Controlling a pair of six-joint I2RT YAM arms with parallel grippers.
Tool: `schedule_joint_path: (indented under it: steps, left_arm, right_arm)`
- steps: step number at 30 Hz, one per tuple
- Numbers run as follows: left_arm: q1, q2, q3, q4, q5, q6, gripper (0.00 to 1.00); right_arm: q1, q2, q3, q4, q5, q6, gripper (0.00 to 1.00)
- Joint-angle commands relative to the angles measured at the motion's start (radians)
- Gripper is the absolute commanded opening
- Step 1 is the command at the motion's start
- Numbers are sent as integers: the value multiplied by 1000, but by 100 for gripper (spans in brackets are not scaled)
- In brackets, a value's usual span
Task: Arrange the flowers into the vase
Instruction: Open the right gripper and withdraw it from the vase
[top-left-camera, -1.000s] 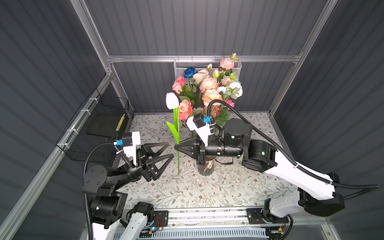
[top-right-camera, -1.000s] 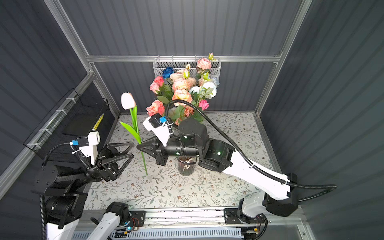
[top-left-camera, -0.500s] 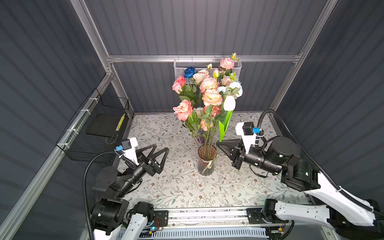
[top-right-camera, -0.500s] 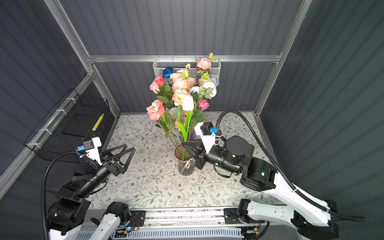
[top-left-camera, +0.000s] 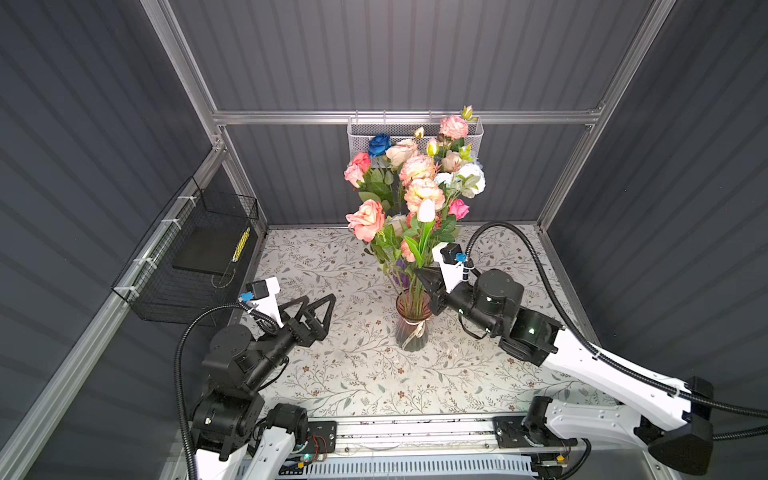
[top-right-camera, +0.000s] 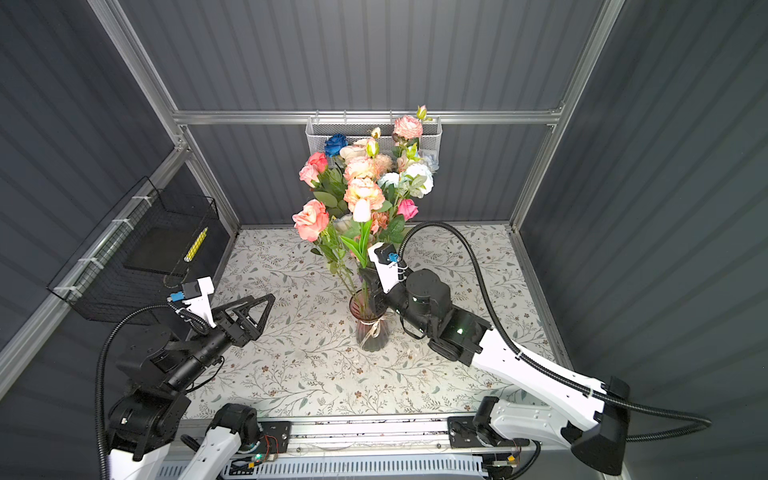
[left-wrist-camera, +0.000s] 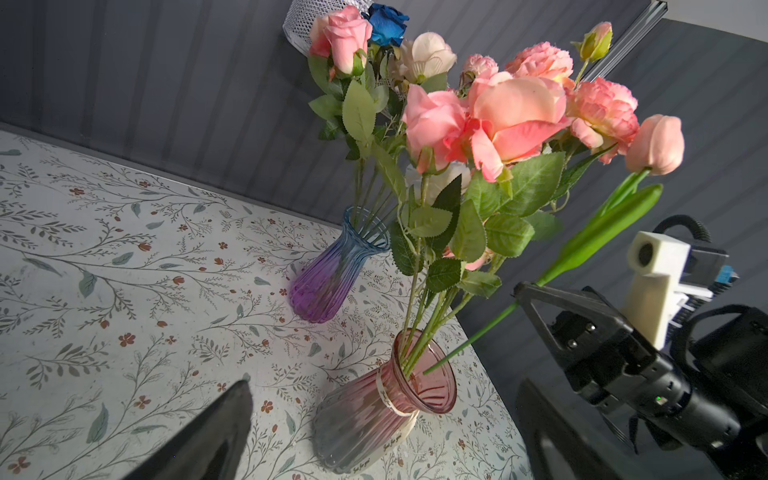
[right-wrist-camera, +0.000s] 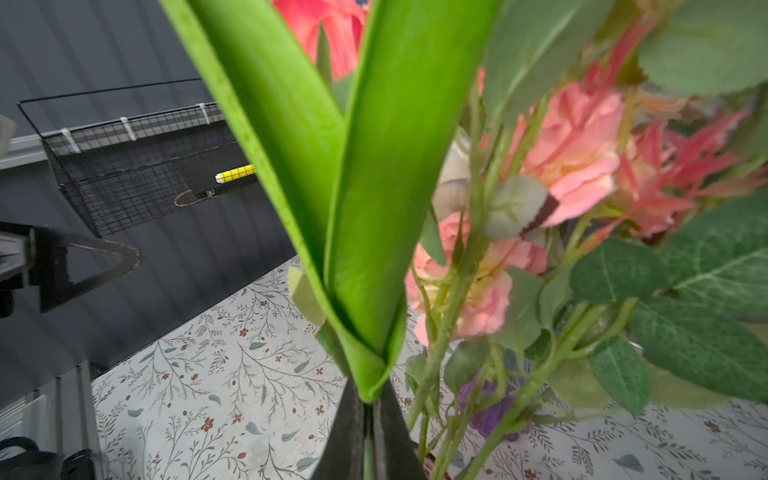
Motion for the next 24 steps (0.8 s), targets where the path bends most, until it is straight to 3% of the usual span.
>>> schedule_joint_path:
  steps: [1, 2, 4, 6, 10, 12, 17, 24]
  left_arm:
    - [-3, -3, -3, -18, -9, 3, 100]
    - [-3, -4, -4, -19, -10, 3, 100]
    - [-4, -1, -10, -15, -15, 0, 100]
    - [-3, 5, -15, -11, -22, -5, 100]
    - [-3, 11, -31, 0, -53, -21, 100]
    - [-3, 11, -37, 9, -77, -27, 100]
    - [-4, 18, -47, 16, -193, -20, 100]
    - [-3, 127, -97, 39, -489, -17, 100]
  right_arm:
    - [-8, -6, -48, 80, 19, 35, 14]
    - [-7, -6, -58, 68, 14, 52, 20]
    - [-7, -20, -86, 41, 9, 97, 45]
    - [-7, -62, -123, 32, 4, 134, 64]
    - [-7, -177, -193, -2, -4, 193, 76]
    - [-7, -239, -225, -23, -3, 218, 98]
    - [-7, -405, -309, -62, 46, 260, 99]
    - [-8, -657, -439, -104, 305, 303, 99]
